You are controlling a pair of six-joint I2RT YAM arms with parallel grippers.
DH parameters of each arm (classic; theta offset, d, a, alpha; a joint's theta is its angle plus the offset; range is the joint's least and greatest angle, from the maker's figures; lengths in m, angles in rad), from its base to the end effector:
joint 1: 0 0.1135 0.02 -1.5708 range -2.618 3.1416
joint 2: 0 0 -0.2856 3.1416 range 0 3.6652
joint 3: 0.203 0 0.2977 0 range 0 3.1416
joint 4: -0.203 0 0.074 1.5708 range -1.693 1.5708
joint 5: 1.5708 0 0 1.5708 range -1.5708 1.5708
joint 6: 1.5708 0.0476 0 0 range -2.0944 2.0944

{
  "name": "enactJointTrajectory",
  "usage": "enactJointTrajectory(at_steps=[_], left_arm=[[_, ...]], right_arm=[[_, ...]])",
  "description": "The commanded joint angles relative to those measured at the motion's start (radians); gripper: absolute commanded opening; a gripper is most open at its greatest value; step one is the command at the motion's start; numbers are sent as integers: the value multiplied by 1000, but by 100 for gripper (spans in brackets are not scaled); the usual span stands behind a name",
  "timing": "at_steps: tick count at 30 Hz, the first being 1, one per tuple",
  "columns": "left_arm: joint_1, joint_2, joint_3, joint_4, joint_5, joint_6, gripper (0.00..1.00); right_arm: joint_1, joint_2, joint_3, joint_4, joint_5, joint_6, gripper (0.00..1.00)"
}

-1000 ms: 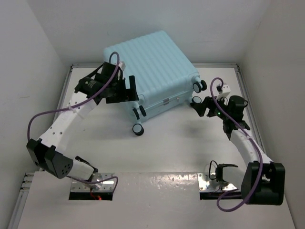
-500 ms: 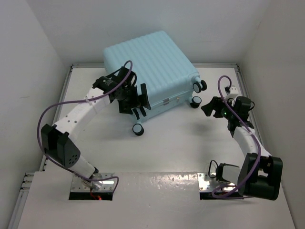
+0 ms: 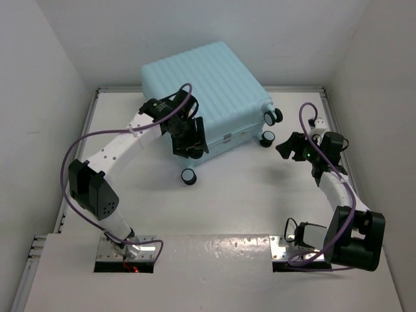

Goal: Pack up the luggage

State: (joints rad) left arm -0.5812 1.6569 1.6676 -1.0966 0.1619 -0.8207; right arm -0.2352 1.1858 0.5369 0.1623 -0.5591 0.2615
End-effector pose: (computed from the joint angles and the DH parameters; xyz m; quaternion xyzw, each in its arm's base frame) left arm 0.3233 -0.2216 0.3541 -0.0963 0.9630 -0.2143 0.1322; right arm 0.2805 -0.0413 0.1963 0.0644 0.8331 0.2429 0.4928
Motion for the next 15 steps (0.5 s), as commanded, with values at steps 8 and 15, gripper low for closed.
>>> enactJointTrajectory(at_steps=[8, 15], left_arm=[[-5, 44, 40, 141, -27, -20, 61], [24, 55, -25, 164, 19, -11, 98]], right_arm=[[-9, -15, -18, 61, -79, 59, 68], [48, -8, -34, 83, -42, 68, 68]])
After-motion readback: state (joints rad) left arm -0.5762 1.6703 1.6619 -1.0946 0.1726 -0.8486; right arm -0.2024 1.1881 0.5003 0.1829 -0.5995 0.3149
